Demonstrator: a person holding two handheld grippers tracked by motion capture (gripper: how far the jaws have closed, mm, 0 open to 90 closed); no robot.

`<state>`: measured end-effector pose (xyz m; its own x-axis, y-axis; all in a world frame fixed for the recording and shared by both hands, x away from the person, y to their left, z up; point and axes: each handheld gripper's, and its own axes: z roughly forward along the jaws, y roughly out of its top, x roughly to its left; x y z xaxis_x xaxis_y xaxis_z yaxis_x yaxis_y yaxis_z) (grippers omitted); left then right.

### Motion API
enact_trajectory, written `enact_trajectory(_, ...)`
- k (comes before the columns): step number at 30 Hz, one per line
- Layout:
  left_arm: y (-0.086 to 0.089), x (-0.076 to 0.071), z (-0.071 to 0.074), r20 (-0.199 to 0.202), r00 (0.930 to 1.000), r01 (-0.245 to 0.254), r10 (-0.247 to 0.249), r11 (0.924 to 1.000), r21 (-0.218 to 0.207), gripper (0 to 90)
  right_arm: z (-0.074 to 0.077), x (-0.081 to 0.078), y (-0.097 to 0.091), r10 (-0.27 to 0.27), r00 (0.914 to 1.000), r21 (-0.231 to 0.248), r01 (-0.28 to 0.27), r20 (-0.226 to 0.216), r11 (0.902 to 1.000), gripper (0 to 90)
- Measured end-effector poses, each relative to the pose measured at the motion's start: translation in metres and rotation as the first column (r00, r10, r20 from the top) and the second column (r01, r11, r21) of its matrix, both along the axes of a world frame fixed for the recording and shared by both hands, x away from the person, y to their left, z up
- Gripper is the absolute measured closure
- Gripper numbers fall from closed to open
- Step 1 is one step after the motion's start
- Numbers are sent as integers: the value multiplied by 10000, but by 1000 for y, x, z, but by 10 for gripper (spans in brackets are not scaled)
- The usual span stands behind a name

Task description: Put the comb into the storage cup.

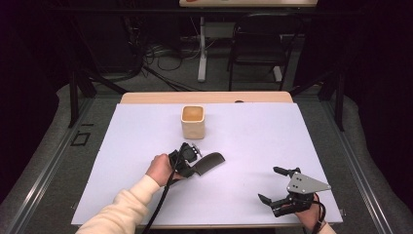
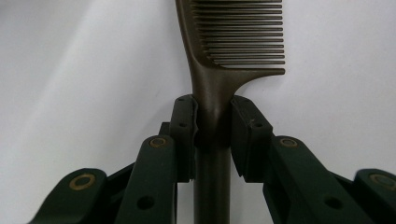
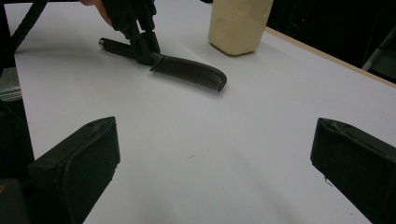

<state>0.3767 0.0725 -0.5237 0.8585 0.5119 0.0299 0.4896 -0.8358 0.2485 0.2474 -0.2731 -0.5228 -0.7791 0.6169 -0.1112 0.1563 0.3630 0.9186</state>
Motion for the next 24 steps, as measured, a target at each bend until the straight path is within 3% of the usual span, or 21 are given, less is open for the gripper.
enact_trajectory(8,7,-2,5,32,10000,-22,23,9999,-125,724,0,0,0,-17,10000,0,17,10,10000,8)
enact_trajectory(14,13,-5,11,159,9998,-107,114,9989,-458,724,0,0,0,14,10000,-4,-14,-14,10000,8)
enact_trajectory(18,17,-6,15,204,9997,-136,153,9967,-797,724,0,0,0,-1,10000,5,1,-27,10000,8)
enact_trajectory(24,24,-8,22,550,9975,-337,438,9846,-1716,724,0,0,0,34,10000,35,-34,28,10000,8)
